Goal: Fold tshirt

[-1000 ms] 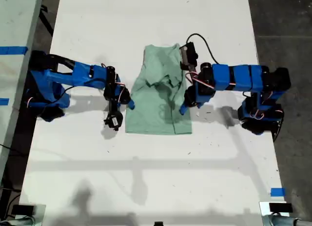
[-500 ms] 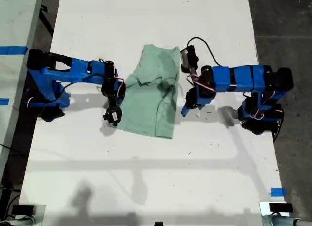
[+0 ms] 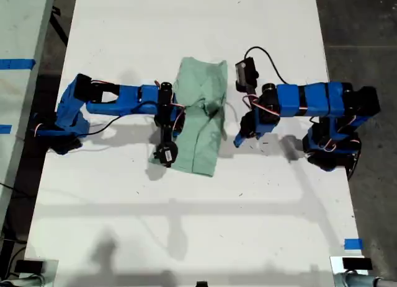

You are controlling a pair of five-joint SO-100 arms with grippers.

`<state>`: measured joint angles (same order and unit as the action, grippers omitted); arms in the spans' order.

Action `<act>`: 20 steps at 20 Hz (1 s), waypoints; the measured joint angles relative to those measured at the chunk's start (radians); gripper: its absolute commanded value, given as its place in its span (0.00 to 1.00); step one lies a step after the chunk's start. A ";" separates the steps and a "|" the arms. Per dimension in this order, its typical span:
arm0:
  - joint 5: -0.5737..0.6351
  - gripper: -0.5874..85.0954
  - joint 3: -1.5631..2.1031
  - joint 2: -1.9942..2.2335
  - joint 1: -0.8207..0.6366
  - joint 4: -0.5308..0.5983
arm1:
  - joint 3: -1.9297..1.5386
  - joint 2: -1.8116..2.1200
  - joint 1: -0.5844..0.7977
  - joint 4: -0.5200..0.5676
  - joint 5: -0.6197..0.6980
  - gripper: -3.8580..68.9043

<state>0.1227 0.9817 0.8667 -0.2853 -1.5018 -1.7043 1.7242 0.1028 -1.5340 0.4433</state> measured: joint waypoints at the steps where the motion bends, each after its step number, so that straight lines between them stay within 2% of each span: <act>1: 0.014 0.34 -0.023 -0.014 0.000 0.012 | -0.012 0.011 0.000 0.008 -0.002 0.43; 3: 0.041 0.39 -0.038 -0.029 0.000 0.081 | -0.020 0.015 0.000 0.021 -0.005 0.43; 5: 0.054 0.42 -0.040 -0.032 0.000 0.091 | -0.021 0.015 0.000 0.026 -0.011 0.43; 10: 0.081 0.39 0.063 0.086 -0.055 -0.098 | -0.034 0.040 0.000 0.028 -0.028 0.43; 14: 0.086 0.38 0.365 0.511 -0.075 -0.106 | -0.032 0.094 -0.029 0.025 -0.055 0.42; 17: -0.025 0.38 0.655 0.792 -0.002 -0.023 | 0.055 0.057 -0.063 0.025 -0.097 0.42; 20: -0.160 0.38 0.917 1.006 0.107 0.138 | 0.222 -0.094 -0.083 0.025 -0.137 0.47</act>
<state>-0.0368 1.8991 1.8730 -0.1779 -1.3637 -1.4818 1.6306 0.0199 -1.5094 0.3068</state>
